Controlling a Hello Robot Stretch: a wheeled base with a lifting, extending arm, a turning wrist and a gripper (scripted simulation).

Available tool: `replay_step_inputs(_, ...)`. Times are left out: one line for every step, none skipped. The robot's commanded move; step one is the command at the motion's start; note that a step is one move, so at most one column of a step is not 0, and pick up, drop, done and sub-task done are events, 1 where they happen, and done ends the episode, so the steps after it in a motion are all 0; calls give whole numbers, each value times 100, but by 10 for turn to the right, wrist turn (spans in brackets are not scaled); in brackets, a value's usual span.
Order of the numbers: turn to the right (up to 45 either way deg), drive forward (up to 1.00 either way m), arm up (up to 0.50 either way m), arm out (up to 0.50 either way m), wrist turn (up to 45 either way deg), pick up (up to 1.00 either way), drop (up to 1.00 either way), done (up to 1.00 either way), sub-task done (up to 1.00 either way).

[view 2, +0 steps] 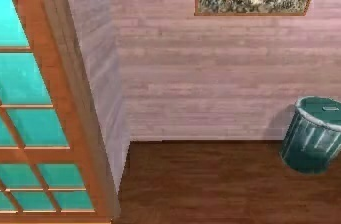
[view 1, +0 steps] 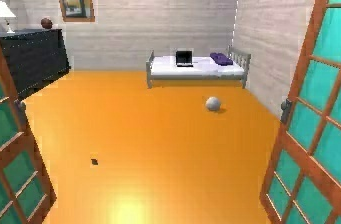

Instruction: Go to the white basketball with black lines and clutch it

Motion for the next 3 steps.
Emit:
replay_step_inputs(0,100,0,0,0,0,0,0,0)
replay_step_inputs(0,100,0,0,0,0,0,0,0)
replay_step_inputs(0,55,0,0,0,0,0,0,0)
